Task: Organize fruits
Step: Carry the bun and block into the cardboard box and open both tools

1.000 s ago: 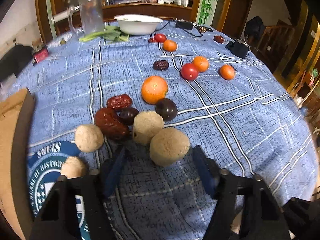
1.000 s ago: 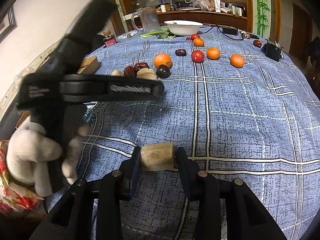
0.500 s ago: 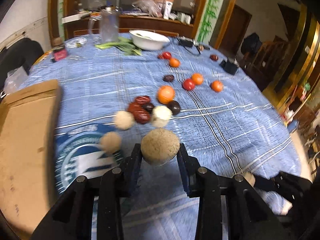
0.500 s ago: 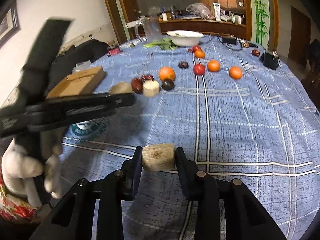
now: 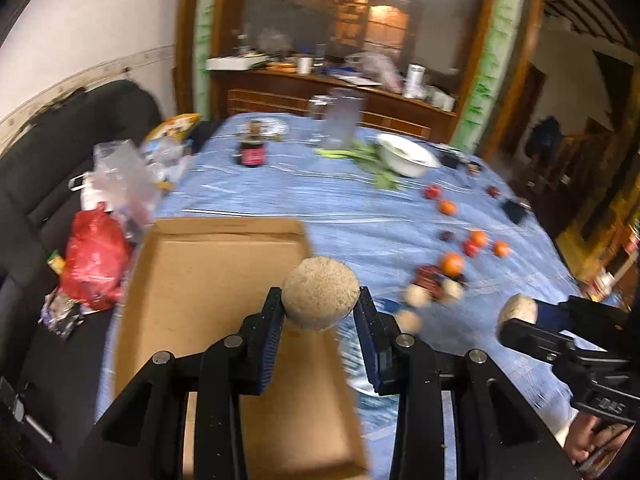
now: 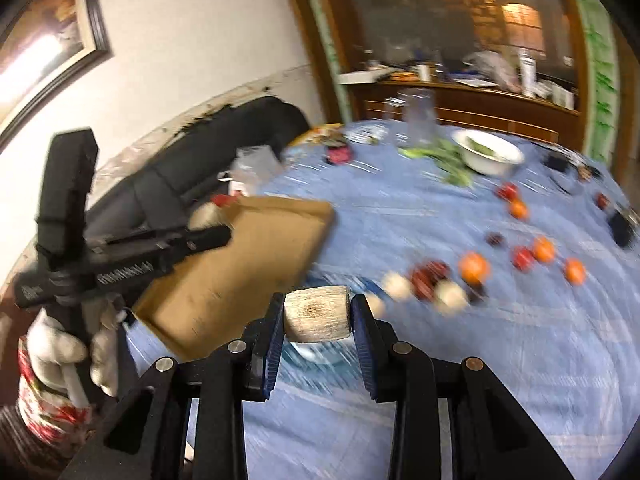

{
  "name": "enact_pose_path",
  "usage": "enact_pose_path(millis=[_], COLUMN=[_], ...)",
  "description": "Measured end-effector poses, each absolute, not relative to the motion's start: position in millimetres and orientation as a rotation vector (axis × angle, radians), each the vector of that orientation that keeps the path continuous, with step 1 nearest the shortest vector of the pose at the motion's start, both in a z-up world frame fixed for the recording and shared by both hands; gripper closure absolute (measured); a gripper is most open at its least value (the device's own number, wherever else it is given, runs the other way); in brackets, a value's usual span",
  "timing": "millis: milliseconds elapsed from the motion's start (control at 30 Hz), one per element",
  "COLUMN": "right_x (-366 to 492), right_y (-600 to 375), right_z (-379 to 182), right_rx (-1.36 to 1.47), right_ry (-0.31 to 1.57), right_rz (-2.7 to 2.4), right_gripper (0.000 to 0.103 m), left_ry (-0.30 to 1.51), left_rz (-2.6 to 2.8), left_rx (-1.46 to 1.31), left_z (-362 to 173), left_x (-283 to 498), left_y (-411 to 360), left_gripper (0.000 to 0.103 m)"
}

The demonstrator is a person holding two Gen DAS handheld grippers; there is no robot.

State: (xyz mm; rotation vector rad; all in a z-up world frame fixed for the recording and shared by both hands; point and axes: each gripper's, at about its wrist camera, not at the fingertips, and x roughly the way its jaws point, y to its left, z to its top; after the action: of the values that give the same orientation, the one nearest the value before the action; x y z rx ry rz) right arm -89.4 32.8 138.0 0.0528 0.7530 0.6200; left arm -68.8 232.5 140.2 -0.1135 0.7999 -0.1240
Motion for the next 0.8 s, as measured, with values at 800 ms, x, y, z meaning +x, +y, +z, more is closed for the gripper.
enact_pose_path(millis=[800], right_x=[64.0], right_y=[196.2], right_z=[52.8], right_rx=[-0.178], right_ry=[0.852], right_rz=[0.648], right_gripper=[0.066], left_ry=[1.001], left_rz=[0.056], left_rx=[-0.268], left_z=[35.6], left_x=[71.2], left_y=[322.2], left_gripper=[0.068])
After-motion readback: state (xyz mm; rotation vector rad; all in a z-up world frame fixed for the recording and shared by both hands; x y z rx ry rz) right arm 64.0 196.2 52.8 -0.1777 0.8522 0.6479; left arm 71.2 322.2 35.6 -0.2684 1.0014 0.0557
